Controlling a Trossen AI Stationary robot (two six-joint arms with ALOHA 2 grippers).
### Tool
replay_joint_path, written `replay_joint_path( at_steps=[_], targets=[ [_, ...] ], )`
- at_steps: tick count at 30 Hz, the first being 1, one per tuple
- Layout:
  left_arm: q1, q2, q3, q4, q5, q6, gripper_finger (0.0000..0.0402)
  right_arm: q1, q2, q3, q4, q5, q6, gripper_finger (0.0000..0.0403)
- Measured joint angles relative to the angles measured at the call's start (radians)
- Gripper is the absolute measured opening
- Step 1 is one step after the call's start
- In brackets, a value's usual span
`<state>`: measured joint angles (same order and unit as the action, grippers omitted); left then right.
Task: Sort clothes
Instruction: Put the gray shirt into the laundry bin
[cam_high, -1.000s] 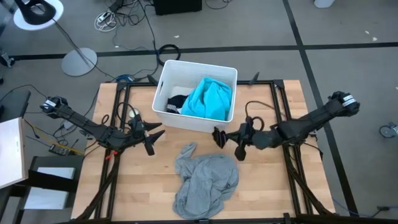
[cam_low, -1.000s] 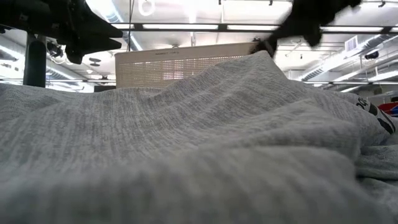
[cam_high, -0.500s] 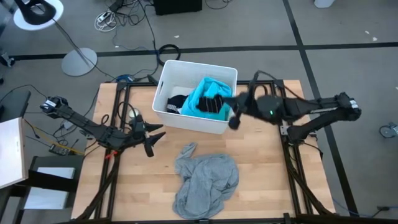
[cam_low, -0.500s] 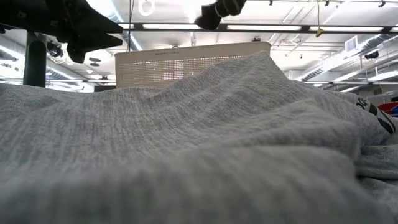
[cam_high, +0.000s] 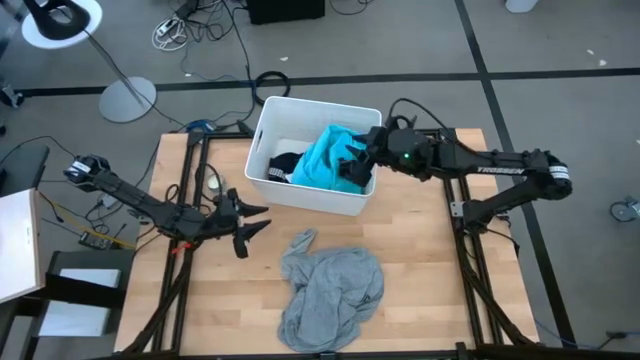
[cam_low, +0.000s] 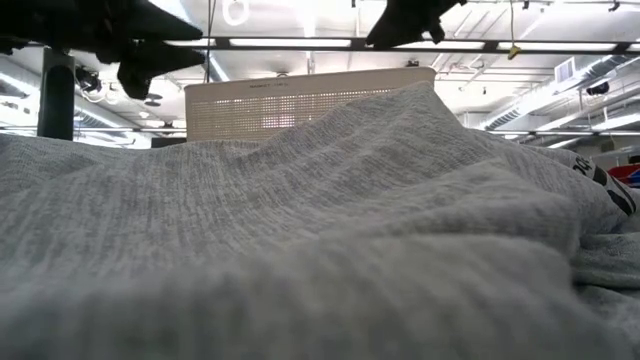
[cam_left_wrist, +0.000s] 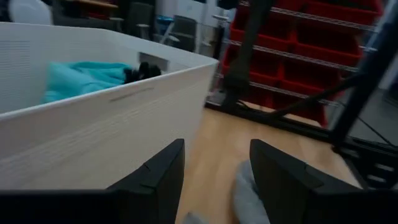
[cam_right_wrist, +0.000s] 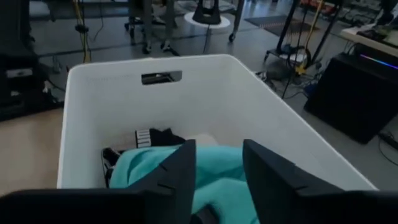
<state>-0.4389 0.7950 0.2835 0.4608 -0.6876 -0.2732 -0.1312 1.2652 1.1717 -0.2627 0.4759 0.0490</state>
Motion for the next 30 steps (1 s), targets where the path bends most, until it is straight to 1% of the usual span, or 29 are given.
replay_joint_path(
  at_steps=[4,8,11,14,19,25,27,30],
  targets=[
    [0.0,0.066,0.058,-0.008,0.082,0.033,0.0188,0.016,-0.063,0.0,-0.076,0.0,0.001,0.0172],
    [0.0,0.191,0.144,-0.028,0.151,0.061,0.0188,0.07,-0.154,0.0,-0.215,-0.034,0.039,0.0193],
    [0.0,0.305,0.218,-0.072,0.177,0.063,0.0188,0.122,-0.226,0.0,-0.32,-0.048,0.121,0.0198],
    [0.0,0.418,0.279,-0.078,0.207,0.063,0.0188,0.174,-0.288,0.0,-0.413,-0.06,0.205,0.0197],
    [0.007,0.564,0.37,-0.081,0.212,0.062,0.0188,0.265,-0.35,0.0,-0.55,-0.061,0.34,0.0195],
    [0.052,0.644,0.464,-0.11,0.269,0.031,0.0192,0.372,-0.362,0.001,-0.693,-0.061,0.511,0.0195],
    [0.072,0.659,0.499,-0.159,0.293,0.025,0.0201,0.41,-0.357,0.001,-0.724,-0.061,0.569,0.0194],
    [0.1,0.68,0.546,-0.279,0.338,-0.012,0.0225,0.466,-0.345,0.0,-0.757,-0.061,0.646,0.0194]
  ],
)
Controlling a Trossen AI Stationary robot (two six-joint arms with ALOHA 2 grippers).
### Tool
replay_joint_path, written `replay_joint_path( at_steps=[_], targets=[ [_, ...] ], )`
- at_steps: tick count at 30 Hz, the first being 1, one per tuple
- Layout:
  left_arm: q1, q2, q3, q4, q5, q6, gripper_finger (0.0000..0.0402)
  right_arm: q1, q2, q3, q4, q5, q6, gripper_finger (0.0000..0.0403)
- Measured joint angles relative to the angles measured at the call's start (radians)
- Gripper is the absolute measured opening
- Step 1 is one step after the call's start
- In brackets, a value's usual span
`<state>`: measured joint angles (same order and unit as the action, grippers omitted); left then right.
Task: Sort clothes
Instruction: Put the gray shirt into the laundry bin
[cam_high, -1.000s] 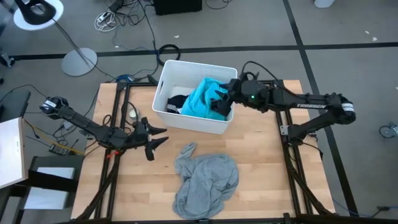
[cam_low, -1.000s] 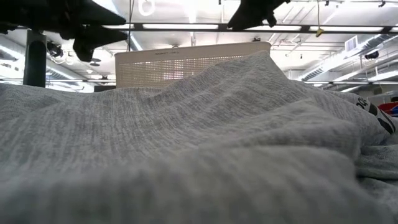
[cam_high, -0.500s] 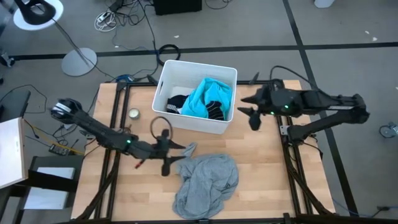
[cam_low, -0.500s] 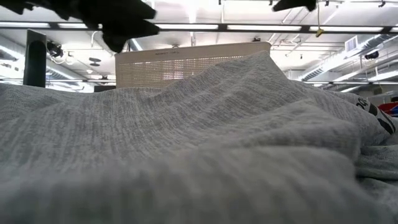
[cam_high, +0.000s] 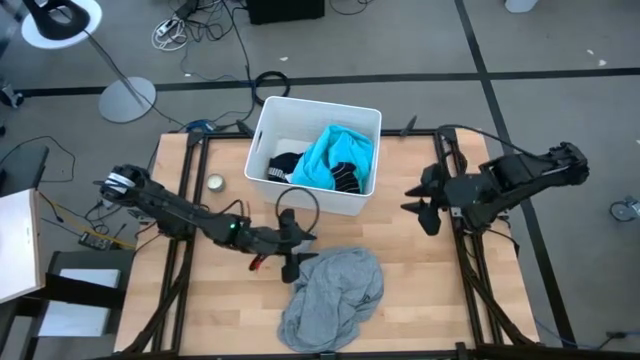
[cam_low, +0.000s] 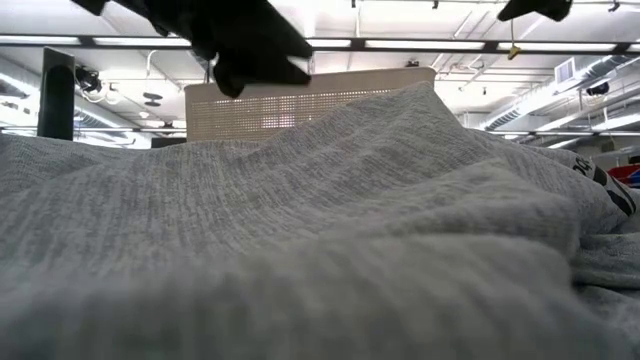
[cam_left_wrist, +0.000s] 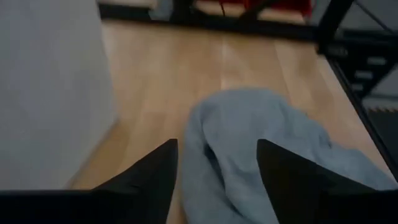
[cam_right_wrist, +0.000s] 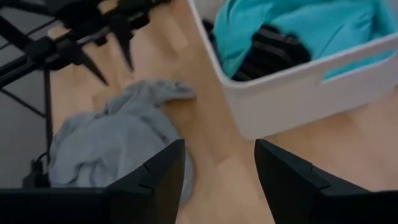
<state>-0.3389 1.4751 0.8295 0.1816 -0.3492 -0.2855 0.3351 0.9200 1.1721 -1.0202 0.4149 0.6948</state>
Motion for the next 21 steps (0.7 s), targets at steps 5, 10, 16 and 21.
replay_joint_path(
  at_steps=[5,10,16,21],
  targets=[
    [0.015,0.051,0.077,-0.131,0.101,-0.037,0.0262,0.098,0.029,0.0,-0.03,0.015,0.128,0.0194],
    [0.011,0.133,0.156,-0.192,0.178,-0.063,0.0267,0.218,0.079,0.0,-0.058,0.079,0.25,0.0194],
    [0.01,0.271,0.265,-0.33,0.217,-0.067,0.026,0.382,0.155,0.0,-0.13,0.166,0.448,0.0191],
    [0.011,0.387,0.336,-0.385,0.231,-0.061,0.0259,0.509,0.241,0.0,-0.176,0.236,0.619,0.0187]
  ],
)
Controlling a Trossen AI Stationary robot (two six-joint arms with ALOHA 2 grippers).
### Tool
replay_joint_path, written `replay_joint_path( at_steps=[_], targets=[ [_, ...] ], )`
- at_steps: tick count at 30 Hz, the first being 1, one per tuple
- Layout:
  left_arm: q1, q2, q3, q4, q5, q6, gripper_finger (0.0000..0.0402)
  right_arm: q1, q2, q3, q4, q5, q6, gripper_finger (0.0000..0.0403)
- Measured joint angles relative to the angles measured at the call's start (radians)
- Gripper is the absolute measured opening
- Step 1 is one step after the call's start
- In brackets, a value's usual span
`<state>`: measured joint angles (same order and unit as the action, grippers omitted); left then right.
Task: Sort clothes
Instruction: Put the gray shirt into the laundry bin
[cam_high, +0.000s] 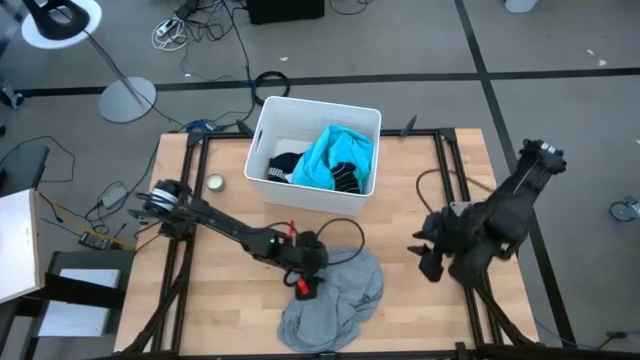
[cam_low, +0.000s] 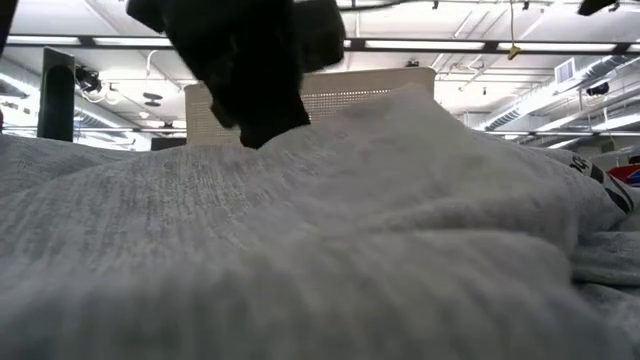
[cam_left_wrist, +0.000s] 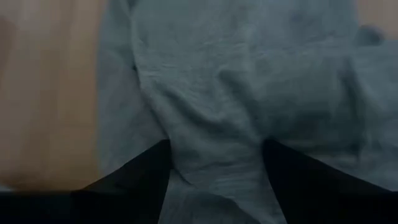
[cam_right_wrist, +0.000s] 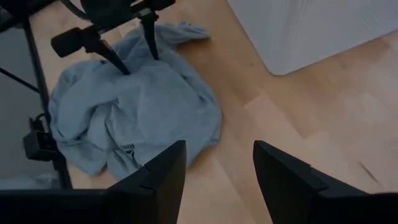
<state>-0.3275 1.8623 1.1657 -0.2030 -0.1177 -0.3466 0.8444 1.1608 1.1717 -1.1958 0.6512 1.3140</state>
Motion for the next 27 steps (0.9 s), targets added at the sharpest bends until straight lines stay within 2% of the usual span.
replay_joint_path(
  at_steps=[4,7,9,13,15,20,27],
  targets=[
    [0.006,0.083,0.038,-0.001,0.0,-0.003,0.0256,0.079,0.099,0.0,-0.015,0.07,0.109,0.0185],
    [0.009,0.131,0.058,0.006,0.006,-0.033,0.023,0.119,0.191,0.0,-0.014,0.102,0.182,0.0185],
    [0.01,0.14,0.065,0.009,0.02,-0.043,0.019,0.134,0.253,0.0,-0.014,0.106,0.232,0.0185],
    [0.02,0.128,0.077,-0.017,0.026,-0.035,0.0055,0.155,0.382,0.0,-0.014,0.103,0.327,0.0185],
    [0.028,0.103,0.09,-0.065,0.017,-0.024,0.0022,0.157,0.438,0.0,-0.014,0.079,0.371,0.0185],
    [0.039,-0.014,0.18,-0.195,-0.003,0.025,0.0018,0.161,0.548,0.0,-0.011,-0.038,0.453,0.0185],
    [0.039,-0.178,0.322,-0.319,-0.053,0.084,0.0018,0.208,0.634,0.0,-0.007,-0.025,0.568,0.0182]
  ],
)
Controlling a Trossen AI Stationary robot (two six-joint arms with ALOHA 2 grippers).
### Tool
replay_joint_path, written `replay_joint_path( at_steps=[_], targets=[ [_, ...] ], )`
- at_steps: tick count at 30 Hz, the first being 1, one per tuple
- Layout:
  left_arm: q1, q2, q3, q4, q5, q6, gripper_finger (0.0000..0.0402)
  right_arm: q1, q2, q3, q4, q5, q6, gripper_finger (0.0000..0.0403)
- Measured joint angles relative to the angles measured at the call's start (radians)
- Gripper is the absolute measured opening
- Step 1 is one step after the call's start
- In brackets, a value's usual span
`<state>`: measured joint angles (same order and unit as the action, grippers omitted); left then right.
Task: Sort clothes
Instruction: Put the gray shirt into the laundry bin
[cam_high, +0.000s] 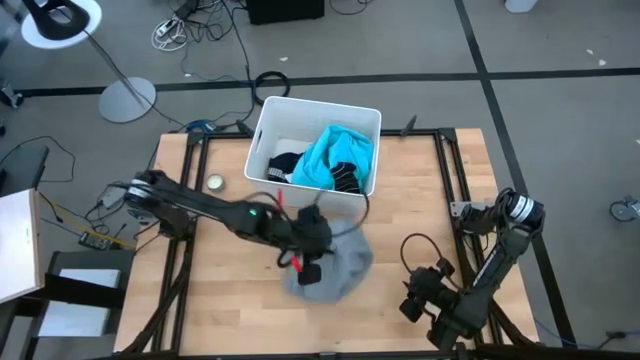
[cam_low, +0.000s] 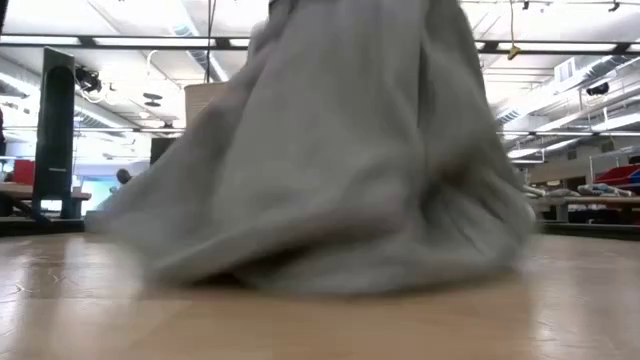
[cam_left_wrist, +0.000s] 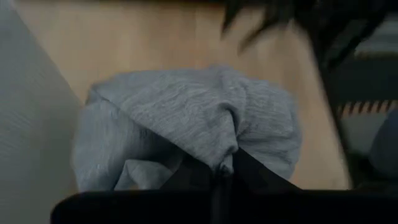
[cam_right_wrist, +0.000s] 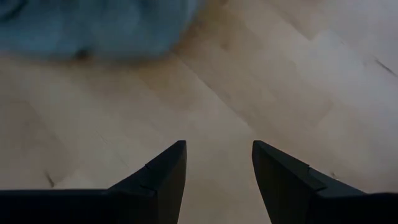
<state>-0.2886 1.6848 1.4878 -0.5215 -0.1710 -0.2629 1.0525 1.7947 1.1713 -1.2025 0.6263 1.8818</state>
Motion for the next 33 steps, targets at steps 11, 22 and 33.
replay_joint_path(
  at_steps=[11,22,33],
  targets=[
    [0.043,-0.091,0.322,-0.168,-0.127,0.141,0.0017,0.061,0.003,-0.009,-0.031,0.087,0.131,0.0182],
    [0.236,-0.091,0.623,-0.186,-0.129,0.286,0.0017,0.06,0.002,-0.009,-0.033,0.088,0.131,0.0182],
    [0.484,-0.084,0.701,-0.148,-0.139,0.338,0.0024,0.06,0.002,-0.009,-0.053,0.112,0.133,0.0182]
  ],
)
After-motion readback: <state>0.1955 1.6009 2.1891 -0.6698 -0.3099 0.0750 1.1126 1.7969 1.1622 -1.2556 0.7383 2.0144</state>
